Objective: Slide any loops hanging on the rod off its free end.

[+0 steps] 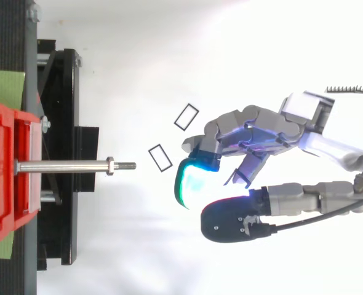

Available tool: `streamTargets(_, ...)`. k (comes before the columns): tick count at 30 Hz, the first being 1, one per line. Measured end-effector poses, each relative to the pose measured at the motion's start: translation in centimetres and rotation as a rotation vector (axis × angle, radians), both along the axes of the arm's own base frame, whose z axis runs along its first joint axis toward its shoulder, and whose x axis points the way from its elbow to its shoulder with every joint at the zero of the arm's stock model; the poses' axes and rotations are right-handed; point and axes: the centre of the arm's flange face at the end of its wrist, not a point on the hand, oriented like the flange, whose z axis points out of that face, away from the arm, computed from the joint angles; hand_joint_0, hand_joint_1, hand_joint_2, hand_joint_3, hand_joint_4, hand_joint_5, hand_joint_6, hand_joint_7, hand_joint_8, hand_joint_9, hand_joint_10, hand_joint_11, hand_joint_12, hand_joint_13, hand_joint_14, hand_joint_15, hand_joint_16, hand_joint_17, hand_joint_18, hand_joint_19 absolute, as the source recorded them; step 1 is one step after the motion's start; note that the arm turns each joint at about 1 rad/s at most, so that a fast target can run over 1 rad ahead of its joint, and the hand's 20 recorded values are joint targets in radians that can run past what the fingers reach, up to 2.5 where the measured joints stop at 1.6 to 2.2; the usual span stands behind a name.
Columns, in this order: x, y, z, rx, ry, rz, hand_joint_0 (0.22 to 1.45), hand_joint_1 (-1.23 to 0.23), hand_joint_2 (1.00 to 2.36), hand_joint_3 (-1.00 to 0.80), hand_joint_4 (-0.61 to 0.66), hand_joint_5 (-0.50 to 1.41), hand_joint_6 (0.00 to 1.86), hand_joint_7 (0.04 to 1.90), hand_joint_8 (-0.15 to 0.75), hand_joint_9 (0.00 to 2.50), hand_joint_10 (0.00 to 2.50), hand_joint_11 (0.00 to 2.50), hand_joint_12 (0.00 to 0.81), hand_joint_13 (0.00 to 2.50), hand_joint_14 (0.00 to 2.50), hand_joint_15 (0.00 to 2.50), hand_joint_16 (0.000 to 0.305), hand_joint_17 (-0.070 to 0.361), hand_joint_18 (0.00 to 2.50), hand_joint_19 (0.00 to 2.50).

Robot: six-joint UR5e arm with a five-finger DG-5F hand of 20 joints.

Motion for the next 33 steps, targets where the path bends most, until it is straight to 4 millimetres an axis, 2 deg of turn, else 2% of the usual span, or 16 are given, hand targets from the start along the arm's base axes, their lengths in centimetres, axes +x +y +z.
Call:
streamTargets(23, 0.27, 0.04, 0.14, 0.005, -0.022, -0.001, 0.61, -0.75, 1.01, -0.08, 0.11, -0.15, 0.83, 1.15, 0.288, 0.57, 0.00, 0.06, 0.381, 0.50, 0.00, 0.03, 0.058, 0.131, 0.76, 0.56)
streamTargets(33, 0.26, 0.07, 0.12, 0.005, -0.022, -0.001, 0.61, -0.76, 1.01, -0.09, 0.10, -0.15, 0.83, 1.15, 0.274, 0.54, 0.00, 0.06, 0.377, 0.50, 0.00, 0.03, 0.058, 0.131, 0.75, 0.56)
